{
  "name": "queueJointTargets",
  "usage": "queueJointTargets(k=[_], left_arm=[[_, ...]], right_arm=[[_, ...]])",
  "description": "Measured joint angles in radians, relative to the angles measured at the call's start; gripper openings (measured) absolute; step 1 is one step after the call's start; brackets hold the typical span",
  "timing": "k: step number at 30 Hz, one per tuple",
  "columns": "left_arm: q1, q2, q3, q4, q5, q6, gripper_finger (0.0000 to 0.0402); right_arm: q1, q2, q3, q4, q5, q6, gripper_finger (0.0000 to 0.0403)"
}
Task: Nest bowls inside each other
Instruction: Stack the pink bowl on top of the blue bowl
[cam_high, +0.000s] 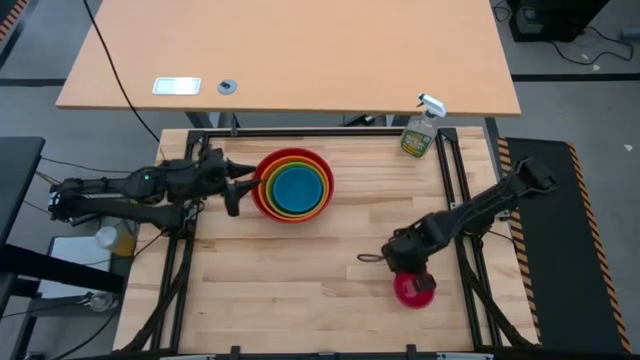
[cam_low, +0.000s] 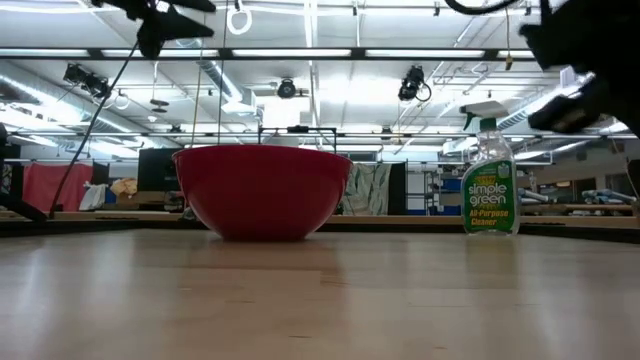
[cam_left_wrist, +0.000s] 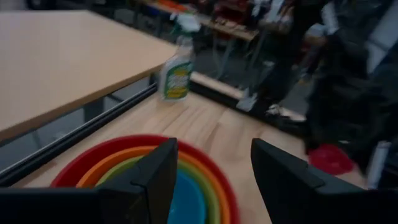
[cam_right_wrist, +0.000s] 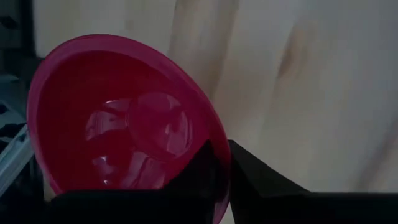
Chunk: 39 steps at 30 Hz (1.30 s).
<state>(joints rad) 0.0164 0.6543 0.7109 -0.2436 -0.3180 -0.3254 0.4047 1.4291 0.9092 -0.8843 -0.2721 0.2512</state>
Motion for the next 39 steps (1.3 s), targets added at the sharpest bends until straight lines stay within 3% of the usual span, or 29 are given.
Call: queueJointTargets(k=[10, 16, 24, 39], left_arm=[[-0.118, -0.044, 0.000, 0.066, -0.036, -0.007, 0.0208], [-0.134, -0.033, 0.001, 0.171, -0.048, 0.012, 0.0208], [-0.168, -0.032, 0.001, 0.178, -0.050, -0.025, 0.0208], [-0.302, -0.013, 0.001, 0.218, -0.162, -0.045, 0.0208]], right_arm=[[-0.243, 0.070, 0.301, -0.151, 0.031, -0.234, 0.0033], [-0.361, 0.257, 0.533, -0.154, 0.046, -0.318, 0.0033], [-0.439, 0.495, 0.858, -0.213, 0.043, -0.425, 0.0033], [-0.620, 0.777, 1.270, -0.221, -0.019, -0.345, 0.0033]])
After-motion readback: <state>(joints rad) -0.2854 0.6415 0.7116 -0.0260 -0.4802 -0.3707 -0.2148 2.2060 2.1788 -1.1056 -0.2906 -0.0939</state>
